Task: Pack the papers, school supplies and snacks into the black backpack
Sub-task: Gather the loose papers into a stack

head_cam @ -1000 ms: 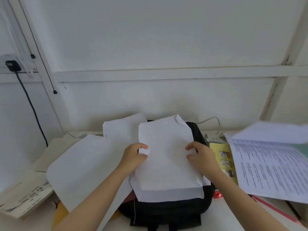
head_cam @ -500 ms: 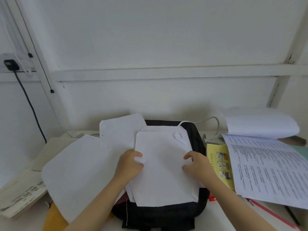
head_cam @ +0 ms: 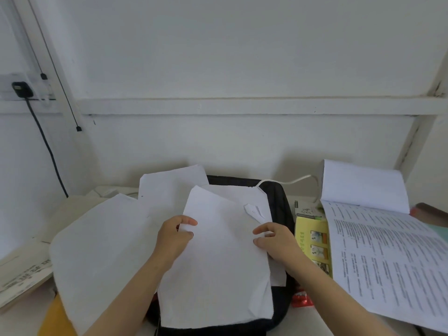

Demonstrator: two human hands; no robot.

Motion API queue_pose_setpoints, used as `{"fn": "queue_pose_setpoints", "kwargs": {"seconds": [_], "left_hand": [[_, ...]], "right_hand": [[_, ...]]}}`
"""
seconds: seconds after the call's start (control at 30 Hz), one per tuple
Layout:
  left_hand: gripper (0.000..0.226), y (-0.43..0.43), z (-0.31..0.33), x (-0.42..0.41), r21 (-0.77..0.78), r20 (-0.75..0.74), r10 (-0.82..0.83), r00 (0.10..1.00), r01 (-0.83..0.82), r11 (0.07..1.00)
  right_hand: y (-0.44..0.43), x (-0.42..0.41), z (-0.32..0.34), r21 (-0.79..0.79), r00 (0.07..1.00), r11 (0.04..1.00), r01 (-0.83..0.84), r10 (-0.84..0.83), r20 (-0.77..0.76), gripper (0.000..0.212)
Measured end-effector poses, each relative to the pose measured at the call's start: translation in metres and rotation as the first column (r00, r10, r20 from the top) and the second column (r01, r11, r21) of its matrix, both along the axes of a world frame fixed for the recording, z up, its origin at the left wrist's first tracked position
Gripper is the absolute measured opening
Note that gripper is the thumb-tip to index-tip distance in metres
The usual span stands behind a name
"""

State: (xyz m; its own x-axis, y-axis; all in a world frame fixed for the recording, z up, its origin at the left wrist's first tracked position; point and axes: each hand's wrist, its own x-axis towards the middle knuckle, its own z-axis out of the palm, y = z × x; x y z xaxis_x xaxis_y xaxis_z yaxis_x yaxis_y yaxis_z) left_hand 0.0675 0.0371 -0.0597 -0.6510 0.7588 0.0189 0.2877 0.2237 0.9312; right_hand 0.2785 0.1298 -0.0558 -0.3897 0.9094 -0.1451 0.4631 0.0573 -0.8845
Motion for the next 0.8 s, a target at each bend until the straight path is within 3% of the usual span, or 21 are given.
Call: {"fn": "queue_pose_setpoints", "kwargs": {"seconds": [0.2, 0.33, 0.5, 0.63, 0.8], "left_hand": [[0.031, 0.004, 0.008, 0.005, 0.171, 0.039, 0.078, 0.996, -0.083, 0.982], [0.031, 0.008, 0.017, 0.005, 0.243, 0.071, 0.055, 0.996, -0.07, 0.968], [0.032, 0.016, 0.017, 0.002, 0.075, -0.02, -0.048, 0.999, 0.049, 0.996], [0.033, 0.023, 0.009, 0.004, -0.066, -0.194, -0.094, 0.976, 0.082, 0.994], [0.033, 0.023, -0.001, 0.004, -0.236, -0.484, -0.173, 0.858, 0.062, 0.97]], "right_hand": [[0.003, 0.002, 0.002, -0.043, 0.995, 0.996, -0.078, 0.075, -0.063, 0.018], [0.012, 0.0, 0.001, 0.081, 0.995, 0.996, -0.029, 0.037, -0.096, 0.034], [0.028, 0.0, 0.007, 0.213, 0.986, 0.974, 0.077, -0.042, -0.161, 0.038], [0.032, 0.002, 0.006, 0.352, 1.0, 0.936, 0.004, -0.006, 0.006, 0.039], [0.03, 0.003, -0.002, 0.399, 0.956, 0.902, -0.165, 0.047, 0.29, 0.035]]}}
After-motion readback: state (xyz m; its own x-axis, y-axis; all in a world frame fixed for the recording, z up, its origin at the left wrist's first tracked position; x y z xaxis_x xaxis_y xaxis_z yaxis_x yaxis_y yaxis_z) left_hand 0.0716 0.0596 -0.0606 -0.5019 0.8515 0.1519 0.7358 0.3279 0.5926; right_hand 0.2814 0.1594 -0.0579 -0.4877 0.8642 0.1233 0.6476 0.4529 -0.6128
